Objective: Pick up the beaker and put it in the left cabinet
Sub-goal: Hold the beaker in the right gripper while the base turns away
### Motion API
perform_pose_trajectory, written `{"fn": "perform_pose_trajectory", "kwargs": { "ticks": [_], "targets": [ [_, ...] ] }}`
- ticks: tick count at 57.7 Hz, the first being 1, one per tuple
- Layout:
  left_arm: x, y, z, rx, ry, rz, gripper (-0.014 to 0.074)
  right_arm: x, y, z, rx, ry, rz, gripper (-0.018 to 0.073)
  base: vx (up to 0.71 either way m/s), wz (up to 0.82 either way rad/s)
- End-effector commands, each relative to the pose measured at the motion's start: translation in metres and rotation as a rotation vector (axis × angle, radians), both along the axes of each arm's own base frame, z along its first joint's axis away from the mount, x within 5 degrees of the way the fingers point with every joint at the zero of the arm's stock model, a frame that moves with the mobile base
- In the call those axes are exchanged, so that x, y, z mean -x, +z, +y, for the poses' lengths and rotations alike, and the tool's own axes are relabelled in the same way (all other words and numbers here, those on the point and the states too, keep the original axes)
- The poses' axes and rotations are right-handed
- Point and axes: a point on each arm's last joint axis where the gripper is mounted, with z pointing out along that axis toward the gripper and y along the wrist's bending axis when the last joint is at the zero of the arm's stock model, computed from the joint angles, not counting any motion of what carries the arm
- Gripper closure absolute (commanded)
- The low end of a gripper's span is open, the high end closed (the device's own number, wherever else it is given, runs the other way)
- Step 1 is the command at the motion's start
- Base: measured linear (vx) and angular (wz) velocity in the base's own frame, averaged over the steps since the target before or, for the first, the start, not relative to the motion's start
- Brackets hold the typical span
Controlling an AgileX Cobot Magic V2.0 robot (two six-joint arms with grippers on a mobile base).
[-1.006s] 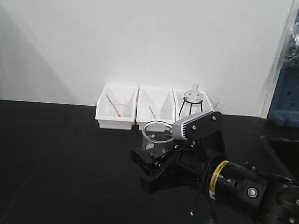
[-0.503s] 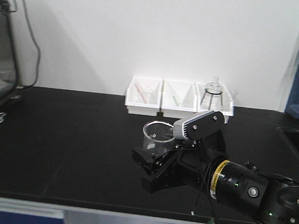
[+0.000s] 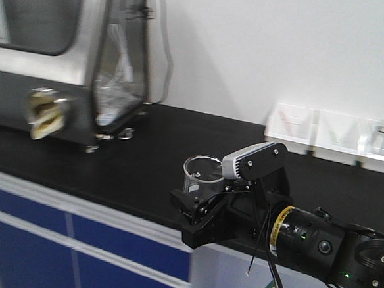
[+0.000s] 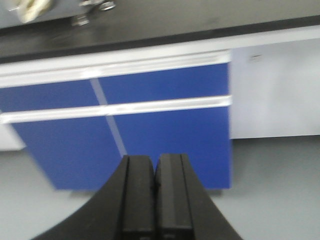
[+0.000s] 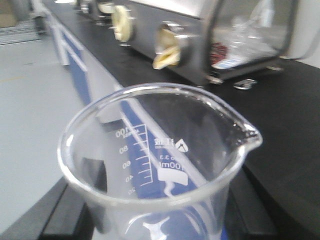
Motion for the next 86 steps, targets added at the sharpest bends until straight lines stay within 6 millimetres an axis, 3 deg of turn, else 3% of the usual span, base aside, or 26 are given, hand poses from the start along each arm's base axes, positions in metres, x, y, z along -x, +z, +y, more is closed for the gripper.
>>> {"fn": "perform_pose_trajectory", "kwargs": {
  "ticks": [1,86],
  "targets": [
    [-0.0009,0.0139,-0.0002,0.028,-0.001,-0.105,0.0603,0.007,0.0278,0.0002,-0.082,0.035,-0.079,0.0362,-0.16,0.71],
    [-0.0009,0.0139,-0.0002,0.028,-0.001,-0.105,0.0603,0.007,0.0278,0.0002,-0.082,0.035,-0.079,0.0362,-0.01,0.61]
  ]
}}
